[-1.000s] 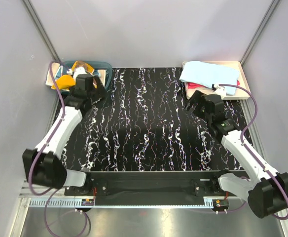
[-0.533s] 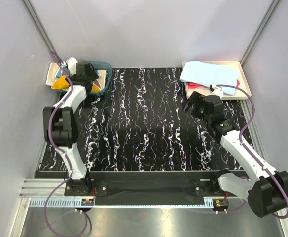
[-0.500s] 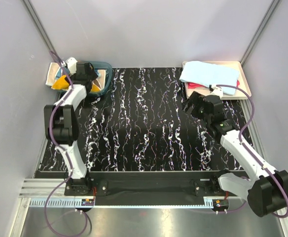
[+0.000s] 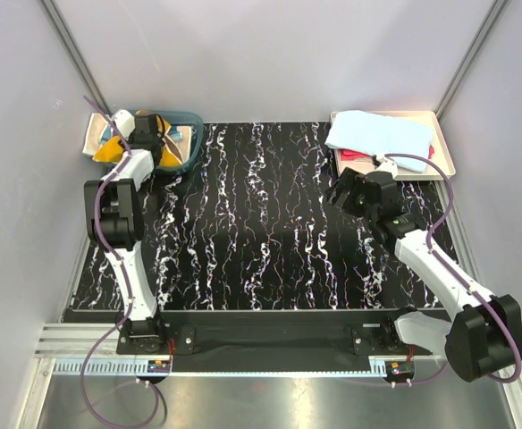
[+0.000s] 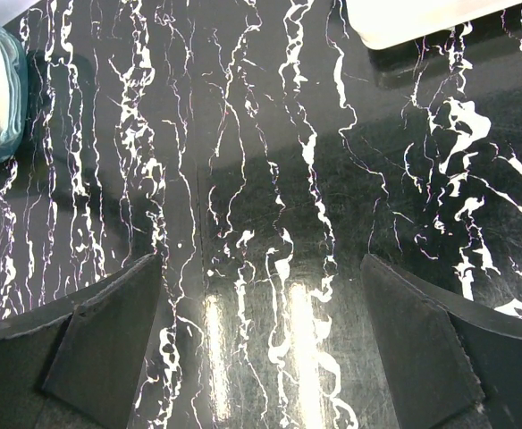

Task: Fold and stack the towels
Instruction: Grab crumpled towel, then move the towel to the center of the board

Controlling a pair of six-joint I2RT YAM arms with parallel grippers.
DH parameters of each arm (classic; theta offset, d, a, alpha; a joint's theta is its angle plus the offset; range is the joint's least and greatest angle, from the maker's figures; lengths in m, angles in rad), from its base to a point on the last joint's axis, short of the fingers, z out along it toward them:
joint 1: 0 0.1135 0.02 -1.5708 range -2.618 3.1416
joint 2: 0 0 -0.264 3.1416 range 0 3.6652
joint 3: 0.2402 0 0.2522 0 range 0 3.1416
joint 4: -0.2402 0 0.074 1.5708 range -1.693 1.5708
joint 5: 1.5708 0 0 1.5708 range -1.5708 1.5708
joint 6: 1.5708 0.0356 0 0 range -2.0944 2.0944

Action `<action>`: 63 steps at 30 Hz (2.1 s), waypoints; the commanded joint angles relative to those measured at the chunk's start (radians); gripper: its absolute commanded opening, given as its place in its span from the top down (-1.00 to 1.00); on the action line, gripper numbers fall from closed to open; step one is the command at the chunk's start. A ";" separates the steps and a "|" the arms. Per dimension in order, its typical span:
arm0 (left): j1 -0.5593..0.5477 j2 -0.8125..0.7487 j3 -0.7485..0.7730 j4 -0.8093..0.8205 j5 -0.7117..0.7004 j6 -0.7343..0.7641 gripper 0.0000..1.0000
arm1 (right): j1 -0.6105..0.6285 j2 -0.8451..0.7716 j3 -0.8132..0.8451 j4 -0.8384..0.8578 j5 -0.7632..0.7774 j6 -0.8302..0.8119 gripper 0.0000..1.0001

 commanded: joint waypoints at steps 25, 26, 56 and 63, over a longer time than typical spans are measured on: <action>-0.280 -0.717 -0.386 0.374 -0.005 0.129 1.00 | 0.000 0.008 0.003 0.045 0.005 0.010 -0.99; -0.338 -0.747 -0.397 0.367 -0.025 0.137 1.00 | 0.000 0.005 0.003 0.042 0.012 0.008 -0.99; -0.681 -0.823 -0.682 -0.031 0.129 -0.021 -0.48 | 0.107 -0.098 -0.138 0.019 -0.129 0.077 -0.80; -0.838 -0.917 -0.839 -0.068 0.220 -0.115 -0.37 | 0.215 -0.130 -0.252 -0.001 -0.057 0.108 -0.69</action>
